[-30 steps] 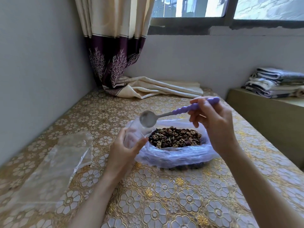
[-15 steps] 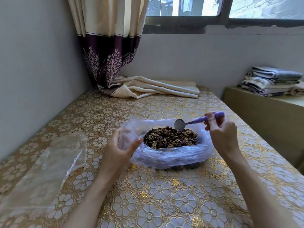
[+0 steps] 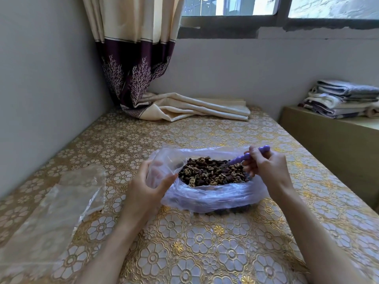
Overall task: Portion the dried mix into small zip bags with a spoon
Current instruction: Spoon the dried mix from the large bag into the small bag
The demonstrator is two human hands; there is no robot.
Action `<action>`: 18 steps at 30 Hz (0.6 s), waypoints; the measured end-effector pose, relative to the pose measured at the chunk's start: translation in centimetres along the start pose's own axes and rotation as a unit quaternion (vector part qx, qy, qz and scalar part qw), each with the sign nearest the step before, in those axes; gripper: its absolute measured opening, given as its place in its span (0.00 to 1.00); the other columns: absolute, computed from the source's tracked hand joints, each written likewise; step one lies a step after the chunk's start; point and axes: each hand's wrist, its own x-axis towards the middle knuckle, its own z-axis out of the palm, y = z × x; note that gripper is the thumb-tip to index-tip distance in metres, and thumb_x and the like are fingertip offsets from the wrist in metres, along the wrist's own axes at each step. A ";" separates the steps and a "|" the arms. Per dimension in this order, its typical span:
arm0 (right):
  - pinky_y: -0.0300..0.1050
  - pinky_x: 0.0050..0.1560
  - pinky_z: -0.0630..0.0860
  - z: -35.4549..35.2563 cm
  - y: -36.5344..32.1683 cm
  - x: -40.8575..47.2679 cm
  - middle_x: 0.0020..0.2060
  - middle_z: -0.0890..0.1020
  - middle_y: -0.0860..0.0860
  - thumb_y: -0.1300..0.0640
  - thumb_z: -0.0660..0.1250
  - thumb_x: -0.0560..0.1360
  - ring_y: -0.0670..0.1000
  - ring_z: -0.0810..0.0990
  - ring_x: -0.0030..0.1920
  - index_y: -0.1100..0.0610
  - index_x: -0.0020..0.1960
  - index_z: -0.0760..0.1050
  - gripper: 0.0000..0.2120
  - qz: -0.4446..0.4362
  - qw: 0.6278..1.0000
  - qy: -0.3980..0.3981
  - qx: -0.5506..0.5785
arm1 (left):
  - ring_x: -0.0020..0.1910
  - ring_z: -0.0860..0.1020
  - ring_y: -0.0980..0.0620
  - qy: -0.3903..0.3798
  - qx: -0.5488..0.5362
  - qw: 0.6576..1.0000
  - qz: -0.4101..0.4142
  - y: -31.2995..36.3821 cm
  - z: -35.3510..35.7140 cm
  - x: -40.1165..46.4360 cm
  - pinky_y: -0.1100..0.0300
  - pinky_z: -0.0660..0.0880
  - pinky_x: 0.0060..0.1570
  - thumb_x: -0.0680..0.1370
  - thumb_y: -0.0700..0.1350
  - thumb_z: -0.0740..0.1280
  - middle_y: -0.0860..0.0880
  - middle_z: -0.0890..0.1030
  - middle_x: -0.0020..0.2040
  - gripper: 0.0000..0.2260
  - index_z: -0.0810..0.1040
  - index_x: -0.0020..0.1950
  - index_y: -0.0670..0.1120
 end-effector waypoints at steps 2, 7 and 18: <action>0.38 0.24 0.73 0.0 0.1 0.0 0.26 0.80 0.54 0.59 0.62 0.79 0.49 0.76 0.25 0.63 0.38 0.75 0.13 0.022 0.999 0.006 0.023 | 0.47 0.79 0.62 -0.002 -0.009 1.000 -0.001 -0.1 0.0 0.0 0.73 0.71 0.39 0.62 0.70 0.66 0.53 0.81 0.45 0.26 0.72 0.54 0.57; 0.36 0.24 0.74 -0.2 0.1 0.2 0.24 0.80 0.53 0.58 0.61 0.79 0.47 0.77 0.24 0.63 0.38 0.75 0.14 0.059 0.994 0.044 0.082 | 0.50 0.79 0.60 -0.009 -0.012 1.000 0.000 -0.3 0.0 0.1 0.73 0.70 0.41 0.63 0.70 0.67 0.52 0.81 0.45 0.26 0.72 0.54 0.57; 0.35 0.24 0.72 -0.3 -1.9 -0.6 0.26 0.80 0.53 0.59 0.61 0.79 0.46 0.77 0.24 0.63 0.39 0.75 0.12 0.042 0.988 0.055 0.139 | 0.51 0.76 0.64 -0.021 -0.004 1.000 -0.005 0.2 0.1 -0.1 0.71 0.70 0.42 0.60 0.73 0.65 0.57 0.79 0.52 0.32 0.71 0.57 0.56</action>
